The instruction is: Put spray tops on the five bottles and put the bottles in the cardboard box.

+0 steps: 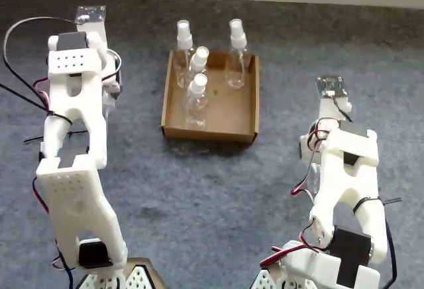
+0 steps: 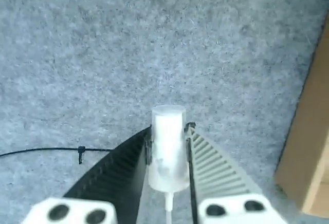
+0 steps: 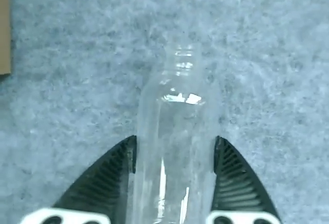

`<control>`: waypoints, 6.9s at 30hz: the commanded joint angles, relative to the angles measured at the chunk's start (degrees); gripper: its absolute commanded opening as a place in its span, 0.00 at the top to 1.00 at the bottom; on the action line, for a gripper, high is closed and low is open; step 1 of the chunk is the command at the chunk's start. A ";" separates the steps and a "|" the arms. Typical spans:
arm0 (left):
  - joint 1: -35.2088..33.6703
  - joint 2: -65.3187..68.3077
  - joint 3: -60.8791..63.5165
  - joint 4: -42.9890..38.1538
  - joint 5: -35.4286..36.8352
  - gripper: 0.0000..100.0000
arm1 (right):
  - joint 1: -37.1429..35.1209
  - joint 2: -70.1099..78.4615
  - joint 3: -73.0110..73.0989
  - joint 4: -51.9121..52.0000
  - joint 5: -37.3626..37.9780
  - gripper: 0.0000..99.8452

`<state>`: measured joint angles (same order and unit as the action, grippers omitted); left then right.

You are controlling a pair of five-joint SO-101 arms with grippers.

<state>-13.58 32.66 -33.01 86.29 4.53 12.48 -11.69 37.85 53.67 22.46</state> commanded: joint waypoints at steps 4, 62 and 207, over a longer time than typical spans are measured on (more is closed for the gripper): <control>-1.63 -4.18 -2.42 0.70 -1.05 1.00 | 0.48 -0.22 -2.95 3.30 0.00 0.77; -1.71 -4.09 -2.42 0.70 -0.97 1.00 | -1.89 14.73 -16.31 15.43 -10.11 0.70; 50.95 -90.51 42.86 -34.55 -1.05 1.00 | -53.49 -93.23 44.97 -10.77 -13.19 1.00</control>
<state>34.68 -57.71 6.90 59.38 3.65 -40.79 -104.35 82.77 45.14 9.89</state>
